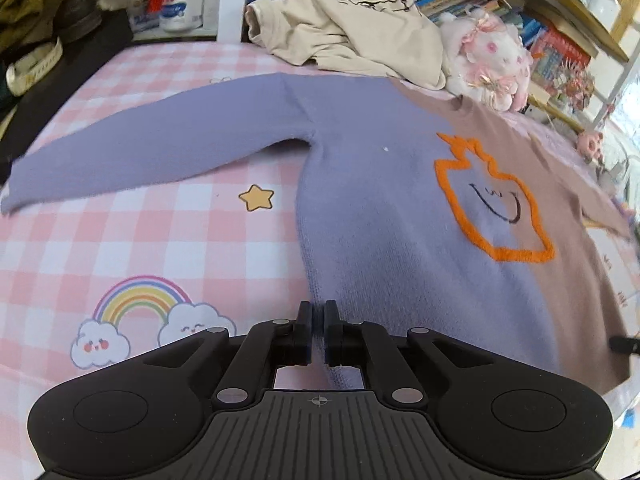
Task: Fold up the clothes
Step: 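Pull the sweater hem with both grippers to flatten it on the mat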
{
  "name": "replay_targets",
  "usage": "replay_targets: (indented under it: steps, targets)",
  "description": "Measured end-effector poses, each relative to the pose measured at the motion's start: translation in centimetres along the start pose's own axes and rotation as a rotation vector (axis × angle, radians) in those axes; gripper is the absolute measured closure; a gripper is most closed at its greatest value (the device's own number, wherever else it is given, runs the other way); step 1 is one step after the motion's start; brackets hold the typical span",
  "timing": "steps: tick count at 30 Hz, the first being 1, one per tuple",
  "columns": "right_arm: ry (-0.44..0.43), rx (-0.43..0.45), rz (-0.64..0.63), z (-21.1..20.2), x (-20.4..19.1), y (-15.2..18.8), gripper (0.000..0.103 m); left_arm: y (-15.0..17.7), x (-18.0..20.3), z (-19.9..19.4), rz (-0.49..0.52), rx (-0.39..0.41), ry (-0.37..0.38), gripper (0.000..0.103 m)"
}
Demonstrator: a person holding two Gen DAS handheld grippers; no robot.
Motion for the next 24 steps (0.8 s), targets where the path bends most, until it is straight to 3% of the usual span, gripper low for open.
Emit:
replay_targets:
  steps: [3, 6, 8, 10, 12, 24]
  targets:
    - [0.040, 0.019, -0.015, -0.5, 0.3, -0.5, 0.078, 0.3, 0.6, -0.5, 0.030, -0.020, 0.023, 0.092]
    - [0.047, 0.020, -0.011, -0.2, 0.5, -0.7, 0.077, 1.1, 1.0, -0.7, 0.092, -0.028, 0.008, 0.092]
    - [0.044, 0.015, -0.010, 0.1, 0.6, -0.7, 0.077, 1.2, 0.6, -0.7, 0.050, -0.026, 0.012, 0.092]
    - [0.034, 0.018, -0.031, 0.1, 0.3, -0.5, 0.087, 1.2, 0.2, -0.8, 0.000, -0.023, 0.021, 0.093]
    - [0.043, 0.028, -0.045, 0.3, 0.4, -0.6, 0.091, 1.3, 0.2, -0.8, -0.010, -0.023, 0.031, 0.096]
    - [0.108, 0.049, -0.054, 0.5, 0.1, -0.9, 0.091, 1.3, 0.4, -0.6, -0.002, -0.005, 0.056, 0.098]
Point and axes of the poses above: each gripper's, at about its wrist camera, not at the fingertips, and z roughly the way its jaws point, x to its right, y to its underside, the point moved 8 cm from there along z, roughly the way its jaws point, and after that the axes turned 13 degrees about -z, right-handed, at the moved point
